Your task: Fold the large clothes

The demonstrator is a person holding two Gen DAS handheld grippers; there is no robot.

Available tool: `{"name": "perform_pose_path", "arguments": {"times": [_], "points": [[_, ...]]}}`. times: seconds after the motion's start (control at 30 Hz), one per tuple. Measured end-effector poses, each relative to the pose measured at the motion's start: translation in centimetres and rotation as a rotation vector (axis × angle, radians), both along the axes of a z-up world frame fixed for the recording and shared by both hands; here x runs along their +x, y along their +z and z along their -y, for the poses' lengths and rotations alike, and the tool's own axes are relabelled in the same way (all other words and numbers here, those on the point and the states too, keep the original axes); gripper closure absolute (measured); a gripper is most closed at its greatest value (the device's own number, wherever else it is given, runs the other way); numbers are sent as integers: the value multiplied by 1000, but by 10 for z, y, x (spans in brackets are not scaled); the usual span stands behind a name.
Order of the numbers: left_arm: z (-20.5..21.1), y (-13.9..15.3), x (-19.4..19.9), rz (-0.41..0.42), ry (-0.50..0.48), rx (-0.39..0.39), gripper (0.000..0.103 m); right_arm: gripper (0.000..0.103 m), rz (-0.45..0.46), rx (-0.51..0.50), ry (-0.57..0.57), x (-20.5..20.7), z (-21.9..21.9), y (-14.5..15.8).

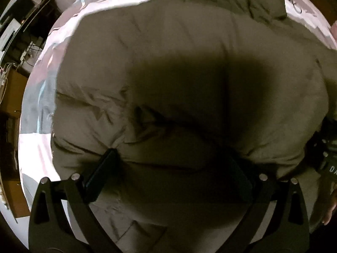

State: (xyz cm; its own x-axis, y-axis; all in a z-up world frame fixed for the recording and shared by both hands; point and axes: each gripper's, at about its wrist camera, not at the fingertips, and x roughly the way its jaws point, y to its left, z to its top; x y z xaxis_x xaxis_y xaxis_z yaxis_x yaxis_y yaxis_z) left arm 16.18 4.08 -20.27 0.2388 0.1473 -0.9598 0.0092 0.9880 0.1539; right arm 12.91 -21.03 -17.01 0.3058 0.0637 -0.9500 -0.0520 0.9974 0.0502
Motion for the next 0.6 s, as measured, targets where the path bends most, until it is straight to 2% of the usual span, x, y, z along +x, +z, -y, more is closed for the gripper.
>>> {"name": "perform_pose_path", "arguments": {"times": [0.1,0.17,0.2,0.27,0.3,0.4,0.43,0.47,0.53,0.57,0.6], "points": [[1,27,-1,121,-29,21,2,11,136,15,19,-6,-3,31],[-2,25,5,127,-19,80,2,11,176,-65,29,-4,-5,34],[-7,15,9,86,-1,90,2,11,135,-78,26,4,-4,23],[-15,-4,12,7,37,40,2,9,-9,-38,7,14,1,-15],[-22,-7,13,0,56,9,2,4,-50,-7,-3,16,7,-25],[-26,6,11,4,86,38,2,5,-33,-4,5,18,7,-22],[-25,16,8,12,109,48,2,6,1,31,-11,19,11,-8],[-27,27,5,19,132,34,2,6,38,70,-29,20,16,4],[-32,52,-2,37,175,-74,2,6,128,161,-85,20,32,40],[-35,66,-6,51,189,-154,2,6,149,187,-104,27,39,51],[-35,73,-9,59,193,-191,2,6,161,213,-117,30,46,61]]}}
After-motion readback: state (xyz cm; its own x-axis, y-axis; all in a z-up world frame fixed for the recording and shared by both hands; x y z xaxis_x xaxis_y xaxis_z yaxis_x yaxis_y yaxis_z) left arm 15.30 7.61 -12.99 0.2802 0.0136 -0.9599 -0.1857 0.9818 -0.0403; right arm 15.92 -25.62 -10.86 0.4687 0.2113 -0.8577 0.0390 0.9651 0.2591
